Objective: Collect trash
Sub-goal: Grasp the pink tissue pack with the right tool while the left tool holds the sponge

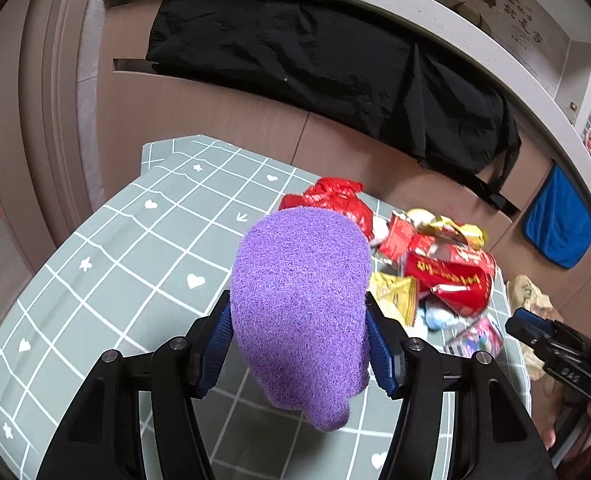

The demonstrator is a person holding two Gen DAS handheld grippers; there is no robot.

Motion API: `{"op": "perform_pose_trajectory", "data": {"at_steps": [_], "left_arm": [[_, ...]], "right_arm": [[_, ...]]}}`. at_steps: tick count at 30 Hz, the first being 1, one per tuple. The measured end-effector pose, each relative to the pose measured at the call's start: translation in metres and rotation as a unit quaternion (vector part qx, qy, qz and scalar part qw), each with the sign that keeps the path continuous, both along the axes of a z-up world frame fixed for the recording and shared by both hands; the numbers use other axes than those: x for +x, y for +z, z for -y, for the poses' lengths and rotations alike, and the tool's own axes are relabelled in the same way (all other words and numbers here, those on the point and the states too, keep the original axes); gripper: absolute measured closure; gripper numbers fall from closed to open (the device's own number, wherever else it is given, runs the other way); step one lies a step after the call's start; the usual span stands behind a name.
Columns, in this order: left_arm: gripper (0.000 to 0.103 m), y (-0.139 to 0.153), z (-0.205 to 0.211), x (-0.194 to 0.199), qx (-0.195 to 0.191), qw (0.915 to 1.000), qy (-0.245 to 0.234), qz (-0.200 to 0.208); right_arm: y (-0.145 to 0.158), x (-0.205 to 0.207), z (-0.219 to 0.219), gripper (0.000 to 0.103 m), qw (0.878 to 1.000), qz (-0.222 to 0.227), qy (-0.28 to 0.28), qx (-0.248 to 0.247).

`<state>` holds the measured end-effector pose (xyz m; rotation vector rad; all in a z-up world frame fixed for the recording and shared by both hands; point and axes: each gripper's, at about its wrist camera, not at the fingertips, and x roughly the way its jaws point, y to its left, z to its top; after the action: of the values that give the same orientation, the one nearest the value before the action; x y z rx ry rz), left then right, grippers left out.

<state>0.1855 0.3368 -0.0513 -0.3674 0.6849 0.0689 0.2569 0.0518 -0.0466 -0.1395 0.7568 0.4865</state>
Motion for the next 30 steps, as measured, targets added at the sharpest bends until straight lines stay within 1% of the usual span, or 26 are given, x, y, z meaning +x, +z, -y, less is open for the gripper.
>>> {"op": "perform_pose_trajectory", "data": {"at_steps": [2, 3, 4, 6, 7, 8, 9, 11, 14, 16, 19, 20, 22, 26, 30], "left_arm": [[0.042, -0.001, 0.002, -0.004, -0.005, 1.0, -0.003, -0.001], [0.042, -0.001, 0.003, -0.004, -0.01, 0.9999, -0.005, -0.001], [0.042, -0.001, 0.005, -0.004, -0.016, 0.9998, -0.009, -0.002], [0.042, -0.001, 0.009, -0.003, -0.02, 0.9997, -0.013, -0.001], [0.042, -0.001, 0.011, -0.003, -0.02, 0.9997, -0.015, -0.001], [0.042, 0.0, 0.012, -0.003, -0.021, 0.9996, -0.017, -0.001], [0.042, 0.0, 0.014, -0.002, -0.021, 0.9996, -0.018, -0.001], [0.042, 0.002, 0.017, 0.001, -0.021, 0.9996, -0.021, -0.002], [0.042, 0.003, 0.02, 0.001, -0.02, 0.9995, -0.022, -0.003], [0.042, 0.004, 0.02, 0.001, -0.018, 0.9996, -0.022, -0.004], [0.042, 0.002, 0.018, 0.0, -0.017, 0.9997, -0.016, -0.01], [0.042, 0.001, 0.018, 0.0, -0.017, 0.9997, -0.015, -0.012], [0.042, -0.001, 0.016, 0.001, -0.016, 0.9997, -0.012, -0.017], [0.042, -0.004, 0.016, 0.006, -0.014, 0.9996, -0.01, -0.025], [0.042, -0.002, 0.016, 0.012, -0.011, 0.9996, -0.009, -0.024]], "right_arm": [[-0.005, 0.0, 0.009, 0.065, 0.999, 0.005, -0.025, -0.036], [-0.008, 0.003, 0.015, 0.065, 0.998, -0.004, -0.042, -0.042], [-0.011, 0.004, 0.022, 0.065, 0.998, -0.019, -0.053, -0.033], [-0.018, 0.004, 0.039, 0.065, 0.995, -0.071, -0.062, 0.024], [-0.022, 0.001, 0.043, 0.065, 0.992, -0.098, -0.053, 0.053], [-0.027, -0.003, 0.043, 0.065, 0.991, -0.115, -0.044, 0.061], [-0.031, -0.005, 0.04, 0.065, 0.99, -0.126, -0.036, 0.058], [-0.034, 0.0, 0.037, 0.065, 0.988, -0.135, -0.03, 0.063], [-0.04, 0.023, 0.036, 0.065, 0.982, -0.149, -0.048, 0.103], [-0.042, 0.036, 0.03, 0.065, 0.981, -0.149, -0.064, 0.108], [-0.047, 0.049, 0.012, 0.065, 0.985, -0.134, -0.073, 0.075], [-0.048, 0.052, 0.004, 0.063, 0.988, -0.125, -0.072, 0.061], [-0.052, 0.059, -0.004, 0.061, 0.989, -0.123, -0.071, 0.05], [-0.059, 0.076, -0.001, 0.059, 0.978, -0.15, -0.093, 0.112], [-0.059, 0.091, -0.009, 0.059, 0.973, -0.162, -0.102, 0.127]]}}
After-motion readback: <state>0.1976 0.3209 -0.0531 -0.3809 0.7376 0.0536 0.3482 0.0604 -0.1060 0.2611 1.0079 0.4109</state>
